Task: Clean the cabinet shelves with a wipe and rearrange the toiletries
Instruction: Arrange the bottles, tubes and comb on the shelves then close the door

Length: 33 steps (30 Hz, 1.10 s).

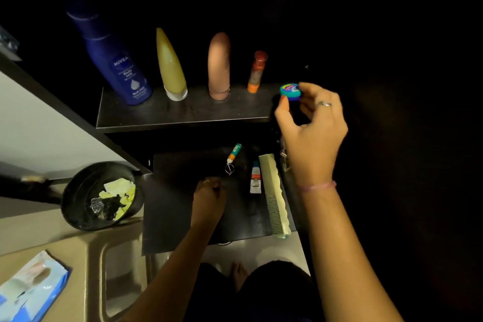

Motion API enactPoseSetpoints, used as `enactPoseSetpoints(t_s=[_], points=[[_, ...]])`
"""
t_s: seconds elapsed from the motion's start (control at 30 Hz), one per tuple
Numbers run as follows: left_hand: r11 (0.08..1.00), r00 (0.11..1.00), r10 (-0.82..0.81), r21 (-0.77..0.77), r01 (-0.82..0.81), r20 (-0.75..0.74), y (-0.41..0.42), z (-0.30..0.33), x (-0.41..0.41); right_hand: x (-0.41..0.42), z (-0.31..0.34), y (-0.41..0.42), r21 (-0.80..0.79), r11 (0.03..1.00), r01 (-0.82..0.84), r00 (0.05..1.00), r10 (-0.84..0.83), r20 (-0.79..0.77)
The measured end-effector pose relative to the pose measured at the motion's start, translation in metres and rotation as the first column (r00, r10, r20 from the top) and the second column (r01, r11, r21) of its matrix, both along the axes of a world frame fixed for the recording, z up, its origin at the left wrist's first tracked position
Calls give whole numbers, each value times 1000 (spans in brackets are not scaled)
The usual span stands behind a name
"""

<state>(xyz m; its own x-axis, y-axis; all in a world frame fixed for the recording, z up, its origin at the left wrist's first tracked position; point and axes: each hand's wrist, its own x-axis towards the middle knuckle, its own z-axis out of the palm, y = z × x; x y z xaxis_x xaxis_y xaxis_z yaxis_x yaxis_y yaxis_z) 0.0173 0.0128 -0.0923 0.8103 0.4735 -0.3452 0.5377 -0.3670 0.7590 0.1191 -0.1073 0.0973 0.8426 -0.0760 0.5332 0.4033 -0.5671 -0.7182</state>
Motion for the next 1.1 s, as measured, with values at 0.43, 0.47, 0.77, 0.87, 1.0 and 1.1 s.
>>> enactPoseSetpoints(t_s=[0.43, 0.47, 0.77, 0.87, 1.0, 1.1], points=[[979, 997, -51, 192, 61, -53, 0, -15, 60, -37, -44, -15, -101, 995, 15, 995, -5, 97], [978, 997, -52, 201, 63, -55, 0, -16, 63, -51, -59, -23, -94, 996, 4, 998, 2, 58], [980, 995, -91, 181, 82, 46, 1, -24, 59, -92, -178, -48, -498, 830, -252, 725, -178, -665], [996, 988, -35, 88, 21, 151, 1, -19, 37, -89, -188, -42, -608, 730, -312, 660, -294, -691], [999, 985, 3, 50, -12, 172, 0, -19, 11, -81, -190, -39, -687, 627, -367, 633, -373, -678], [999, 995, 14, 46, -19, 103, -3, -24, 0, -75, -190, -36, -720, 572, -393, 624, -409, -666]])
